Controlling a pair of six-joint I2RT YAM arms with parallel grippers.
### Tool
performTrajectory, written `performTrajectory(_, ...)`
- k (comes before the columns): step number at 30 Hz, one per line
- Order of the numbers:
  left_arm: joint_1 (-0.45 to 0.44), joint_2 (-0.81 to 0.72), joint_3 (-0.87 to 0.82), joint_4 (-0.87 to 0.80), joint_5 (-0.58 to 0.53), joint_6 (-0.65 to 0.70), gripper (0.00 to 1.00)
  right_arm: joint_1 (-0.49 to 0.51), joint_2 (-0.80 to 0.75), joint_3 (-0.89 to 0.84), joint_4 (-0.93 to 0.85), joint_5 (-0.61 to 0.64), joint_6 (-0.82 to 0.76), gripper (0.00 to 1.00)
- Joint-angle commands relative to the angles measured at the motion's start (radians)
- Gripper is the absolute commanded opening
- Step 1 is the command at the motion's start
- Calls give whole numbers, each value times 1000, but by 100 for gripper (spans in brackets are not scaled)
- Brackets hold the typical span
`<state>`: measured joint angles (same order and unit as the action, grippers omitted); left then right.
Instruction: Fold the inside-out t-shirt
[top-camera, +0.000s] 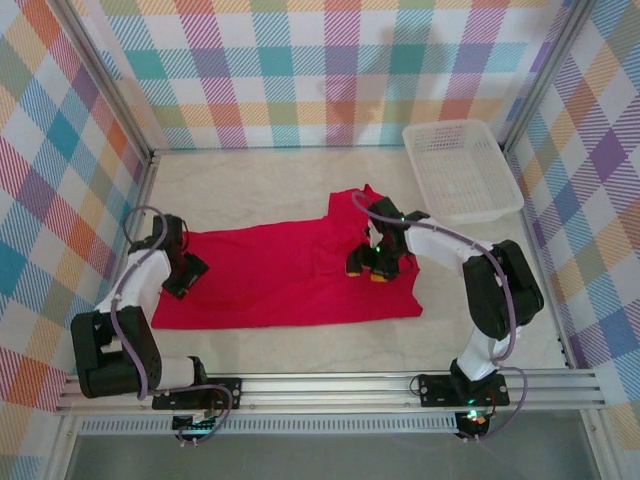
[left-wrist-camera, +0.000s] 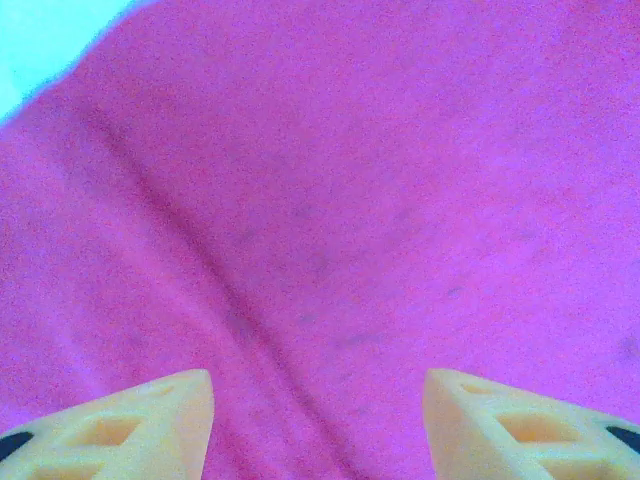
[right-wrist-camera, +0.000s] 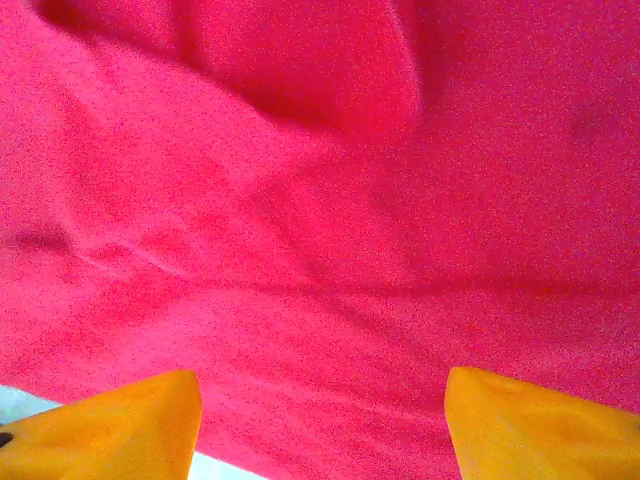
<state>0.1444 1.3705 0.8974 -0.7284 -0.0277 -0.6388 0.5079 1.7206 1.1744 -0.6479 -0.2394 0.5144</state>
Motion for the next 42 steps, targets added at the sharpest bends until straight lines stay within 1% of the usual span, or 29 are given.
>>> performTrajectory(1,-4,105,160,-34,-51,16,58,-34,32,174,33,145,-8,66)
performTrajectory(3,-4,213,286,-62,-92,23,59,-63,117,295,38,234,-12,66)
performTrajectory(5,-2,336,424,-115,-110,33,59,-91,211,420,34,286,-17,66)
performTrajectory(9,4,556,652,-186,-110,52,59,-142,475,761,-72,301,-27,66)
performTrajectory(14,16,714,812,-254,-144,84,59,-173,757,1167,-228,321,-70,67)
performTrajectory(16,28,751,849,-267,-157,90,59,-181,850,1303,-273,312,-82,67)
performTrajectory(18,44,784,874,-263,-142,90,59,-187,923,1401,-305,279,-82,66)
performTrajectory(20,52,816,905,-267,-133,91,59,-190,948,1418,-303,241,-69,64)
performTrajectory(23,53,869,951,-273,-113,95,59,-192,927,1343,-247,174,-32,58)
performTrajectory(24,53,885,963,-273,-104,95,59,-192,914,1307,-214,149,-23,54)
performTrajectory(25,53,900,972,-273,-94,94,59,-194,906,1283,-191,136,-14,49)
performTrajectory(26,53,917,981,-274,-89,96,59,-195,900,1270,-180,127,-4,40)
performTrajectory(27,53,933,989,-277,-86,98,59,-196,899,1269,-179,122,2,28)
performTrajectory(29,53,952,994,-281,-79,97,57,-198,898,1275,-180,117,5,12)
performTrajectory(31,53,958,991,-282,-71,97,56,-202,893,1286,-181,114,6,2)
performTrajectory(32,53,956,987,-278,-65,98,54,-207,889,1295,-185,109,6,0)
performTrajectory(33,53,952,982,-274,-61,98,51,-212,884,1303,-187,103,8,0)
performTrajectory(34,53,948,978,-269,-55,97,44,-215,880,1309,-187,98,10,0)
performTrajectory(37,53,932,976,-263,-36,95,16,-226,853,1334,-187,81,6,0)
performTrajectory(39,51,919,976,-261,-20,91,1,-234,837,1349,-190,61,5,0)
performTrajectory(42,49,884,971,-261,-9,87,0,-240,801,1360,-199,37,0,0)
